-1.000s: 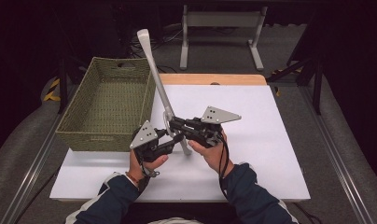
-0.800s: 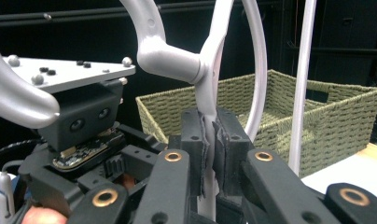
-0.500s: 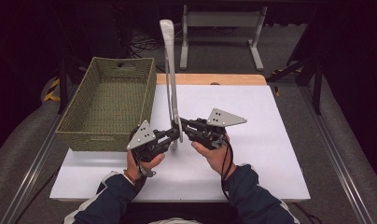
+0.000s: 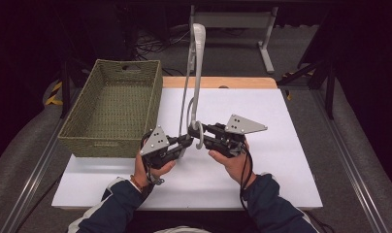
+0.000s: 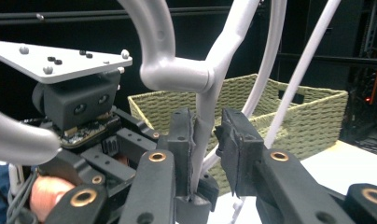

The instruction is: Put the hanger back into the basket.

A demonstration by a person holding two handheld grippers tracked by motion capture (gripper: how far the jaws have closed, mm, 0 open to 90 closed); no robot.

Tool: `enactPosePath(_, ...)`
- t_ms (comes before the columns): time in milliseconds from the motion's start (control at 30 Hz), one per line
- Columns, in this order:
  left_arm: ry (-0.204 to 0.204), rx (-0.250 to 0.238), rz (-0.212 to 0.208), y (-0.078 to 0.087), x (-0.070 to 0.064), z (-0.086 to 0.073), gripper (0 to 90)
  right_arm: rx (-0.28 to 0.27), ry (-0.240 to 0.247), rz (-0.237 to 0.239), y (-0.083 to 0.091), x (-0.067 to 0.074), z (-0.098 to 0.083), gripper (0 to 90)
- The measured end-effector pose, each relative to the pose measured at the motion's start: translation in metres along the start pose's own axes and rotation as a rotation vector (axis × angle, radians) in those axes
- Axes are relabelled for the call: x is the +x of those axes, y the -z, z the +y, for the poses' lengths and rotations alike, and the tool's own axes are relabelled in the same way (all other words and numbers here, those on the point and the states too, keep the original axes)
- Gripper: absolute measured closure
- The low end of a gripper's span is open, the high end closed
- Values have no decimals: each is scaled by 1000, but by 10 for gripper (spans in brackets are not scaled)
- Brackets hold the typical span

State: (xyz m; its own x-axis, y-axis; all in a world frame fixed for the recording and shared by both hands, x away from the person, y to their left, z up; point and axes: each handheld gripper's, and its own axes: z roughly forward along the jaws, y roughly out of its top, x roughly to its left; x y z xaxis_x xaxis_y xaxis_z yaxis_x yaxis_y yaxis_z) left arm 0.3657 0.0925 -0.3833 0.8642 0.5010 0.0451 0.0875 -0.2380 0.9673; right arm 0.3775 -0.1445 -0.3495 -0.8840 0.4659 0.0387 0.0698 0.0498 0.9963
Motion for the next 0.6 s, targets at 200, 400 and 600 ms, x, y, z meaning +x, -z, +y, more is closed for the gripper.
enactPosePath(200,-18,4,-1,1,2,2,815,25,-26,-62,25,-13,-3,545)
enactPosePath(400,-16,-10,-8,5,9,7,815,104,22,-178,55,-22,-11,424)
enactPosePath(600,-19,-8,-7,4,9,12,815,186,60,-270,82,-30,-25,351)
